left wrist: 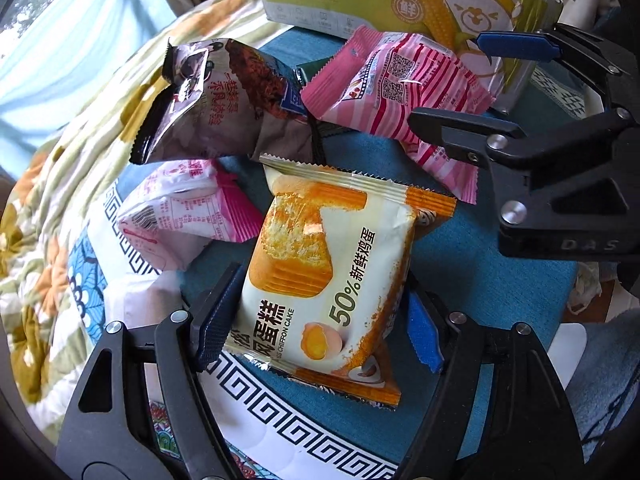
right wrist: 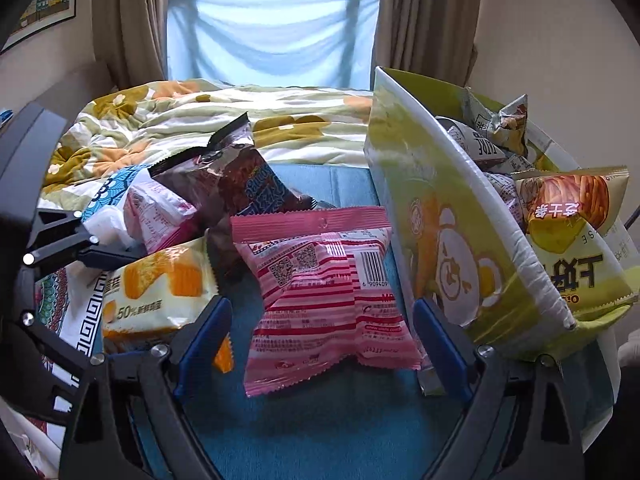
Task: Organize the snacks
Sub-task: 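Grasp the yellow cake bag with the left tool while the right tool grasps the pink striped bag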
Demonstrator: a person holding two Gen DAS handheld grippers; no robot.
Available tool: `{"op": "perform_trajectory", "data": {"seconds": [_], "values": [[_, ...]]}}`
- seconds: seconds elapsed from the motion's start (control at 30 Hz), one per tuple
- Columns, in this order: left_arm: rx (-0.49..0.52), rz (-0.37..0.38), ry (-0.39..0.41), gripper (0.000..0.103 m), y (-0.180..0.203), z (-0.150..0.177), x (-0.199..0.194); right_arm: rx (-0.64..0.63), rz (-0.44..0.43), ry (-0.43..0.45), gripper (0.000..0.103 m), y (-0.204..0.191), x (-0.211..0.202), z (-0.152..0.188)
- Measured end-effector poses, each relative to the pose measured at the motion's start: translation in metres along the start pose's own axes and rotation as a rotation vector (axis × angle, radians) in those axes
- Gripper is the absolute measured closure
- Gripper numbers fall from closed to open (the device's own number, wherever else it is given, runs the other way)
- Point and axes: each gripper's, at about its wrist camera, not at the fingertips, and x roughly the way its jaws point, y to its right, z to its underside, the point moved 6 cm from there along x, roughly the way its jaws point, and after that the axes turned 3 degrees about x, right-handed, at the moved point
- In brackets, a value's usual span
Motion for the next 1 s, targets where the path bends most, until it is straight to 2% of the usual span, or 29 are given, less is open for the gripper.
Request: {"op": "perform_trajectory", "data": {"seconds": [0.17, 0.6, 0.67, 0.73, 0.83, 1.0], "values": [[-0.011, -0.015, -0.013, 0.031, 0.001, 0.016, -0.005, -0.035, 0.089, 0.001, 0.013, -0.007, 0.011, -0.002], [-0.050, -0.025, -0.022, 0.031, 0.004, 0.039, -0.010, -0.082, 0.187, -0.062, 0.013, -0.021, 0.040, -0.005], [-0.055, -0.023, -0.022, 0.031, 0.002, 0.038, -0.009, -0.081, 0.181, -0.076, 0.014, -0.021, 0.044, -0.006], [-0.056, -0.023, -0.020, 0.031, 0.001, 0.038, -0.008, -0.065, 0.165, -0.091, 0.025, -0.020, 0.043, -0.004], [-0.056, -0.030, -0.019, 0.033, 0.002, 0.039, -0.009, -0.072, 0.139, -0.103, 0.033, -0.020, 0.038, 0.000], [-0.054, -0.032, -0.026, 0.035, 0.006, 0.042, -0.011, -0.054, 0.096, -0.133, 0.038, -0.020, 0.026, 0.010]]}}
